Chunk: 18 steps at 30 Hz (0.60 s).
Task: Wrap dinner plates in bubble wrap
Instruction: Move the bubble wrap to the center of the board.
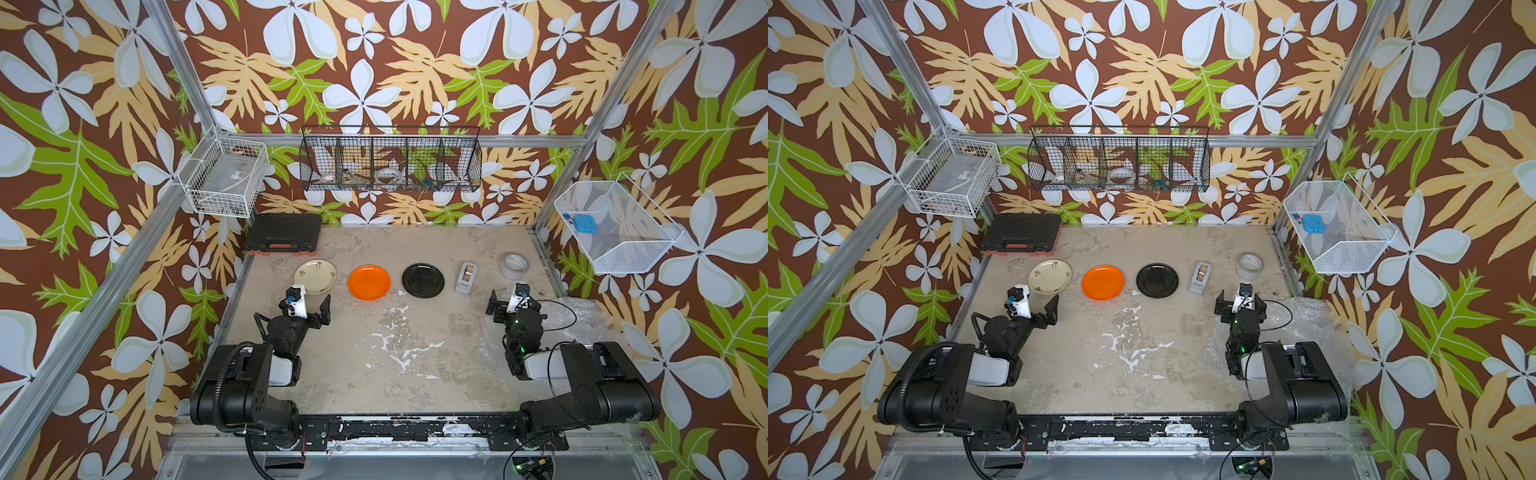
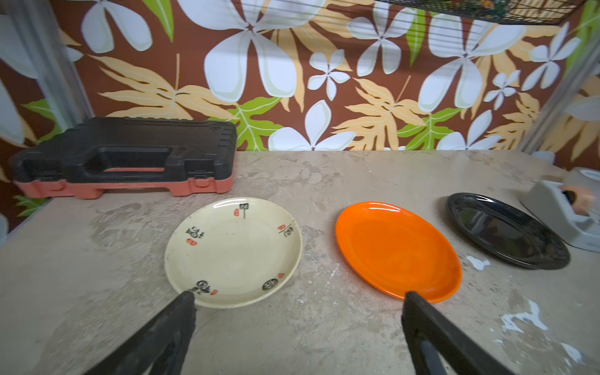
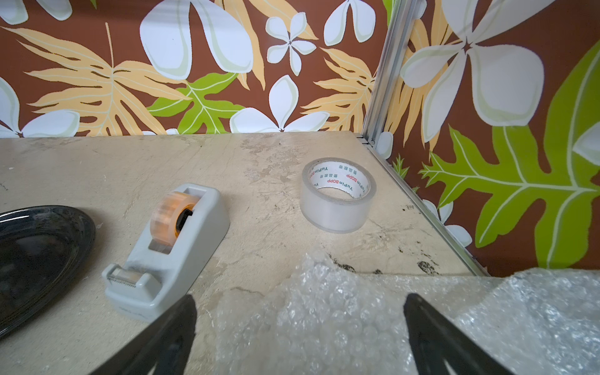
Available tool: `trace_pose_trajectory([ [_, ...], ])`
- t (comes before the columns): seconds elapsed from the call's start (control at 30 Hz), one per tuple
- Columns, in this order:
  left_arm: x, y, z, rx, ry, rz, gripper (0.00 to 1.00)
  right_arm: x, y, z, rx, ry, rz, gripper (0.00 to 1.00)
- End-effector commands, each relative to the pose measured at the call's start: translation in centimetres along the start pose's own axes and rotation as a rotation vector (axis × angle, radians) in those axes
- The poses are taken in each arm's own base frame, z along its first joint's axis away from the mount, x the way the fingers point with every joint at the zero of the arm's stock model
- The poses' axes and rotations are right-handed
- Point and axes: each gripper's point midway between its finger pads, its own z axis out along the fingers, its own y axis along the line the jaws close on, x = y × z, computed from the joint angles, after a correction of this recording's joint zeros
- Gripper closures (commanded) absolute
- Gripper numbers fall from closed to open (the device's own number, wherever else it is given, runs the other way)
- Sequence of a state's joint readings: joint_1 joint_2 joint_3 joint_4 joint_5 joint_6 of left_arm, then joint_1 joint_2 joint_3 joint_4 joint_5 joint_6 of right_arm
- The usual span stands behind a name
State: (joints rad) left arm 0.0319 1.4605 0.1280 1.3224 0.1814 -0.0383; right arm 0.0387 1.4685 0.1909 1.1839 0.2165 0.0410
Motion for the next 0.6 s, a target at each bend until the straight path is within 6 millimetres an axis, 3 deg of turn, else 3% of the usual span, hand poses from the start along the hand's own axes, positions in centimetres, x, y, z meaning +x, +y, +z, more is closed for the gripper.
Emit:
trace_pose_trajectory([
  [0.0,-1.1,1.2,0.0,-0.069,-0.046,-0.027,0.00,-0.8,-0.2,0.0,0.009,-0.031,0.007,0.00],
  [0.13,-0.9,1.1,0.4,-0.097,-0.026,-0.009,0.00,-0.9,-0.2,-0.1,0.011,-0.035,0.008,0.00],
  [0.4,-3.8,2.0,0.8,-0.170,-0.004,-0.040,0.00,-3.7,0.0,1.4,0.045,0.095,0.032,0.01],
  [0.57,-4.3,1.3,1.8,-0.211,0.131,-0.125,0.00,-3.8,3.5,1.4,-0.132,0.267,0.202,0.07],
])
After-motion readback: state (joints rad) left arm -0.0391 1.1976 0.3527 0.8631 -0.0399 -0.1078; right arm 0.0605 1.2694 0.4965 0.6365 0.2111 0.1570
